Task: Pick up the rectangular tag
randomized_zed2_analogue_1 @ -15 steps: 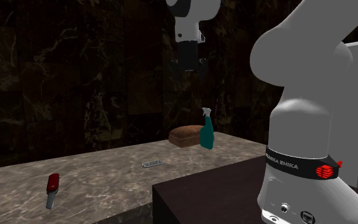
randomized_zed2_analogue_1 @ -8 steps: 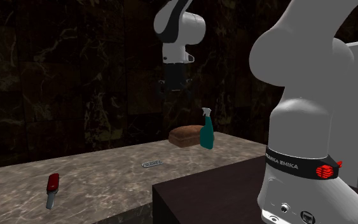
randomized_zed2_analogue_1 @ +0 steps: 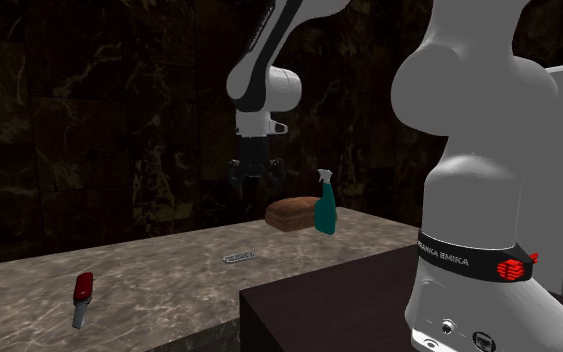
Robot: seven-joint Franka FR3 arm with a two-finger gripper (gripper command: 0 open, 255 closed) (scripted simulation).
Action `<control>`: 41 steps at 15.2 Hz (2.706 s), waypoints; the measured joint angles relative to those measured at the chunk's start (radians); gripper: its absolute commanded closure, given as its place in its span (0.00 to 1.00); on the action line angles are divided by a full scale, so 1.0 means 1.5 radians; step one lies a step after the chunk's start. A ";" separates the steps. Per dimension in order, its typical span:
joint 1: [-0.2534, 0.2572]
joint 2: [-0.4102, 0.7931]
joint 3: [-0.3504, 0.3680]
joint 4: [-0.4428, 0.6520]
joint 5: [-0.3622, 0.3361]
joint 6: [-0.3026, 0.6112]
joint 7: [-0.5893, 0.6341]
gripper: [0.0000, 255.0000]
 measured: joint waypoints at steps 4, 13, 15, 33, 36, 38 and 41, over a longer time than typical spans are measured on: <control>0.011 0.117 -0.011 0.057 -0.051 0.051 0.104 0.00; 0.080 0.359 -0.074 0.218 -0.100 0.127 0.279 0.00; 0.091 0.396 -0.083 0.248 -0.103 0.135 0.294 0.00; 0.105 0.451 -0.100 0.274 -0.114 0.167 0.306 1.00; 0.100 0.430 -0.093 0.264 -0.109 0.154 0.303 1.00; 0.096 0.415 -0.088 0.260 -0.105 0.142 0.300 1.00; 0.091 0.388 -0.080 0.249 -0.099 0.127 0.297 1.00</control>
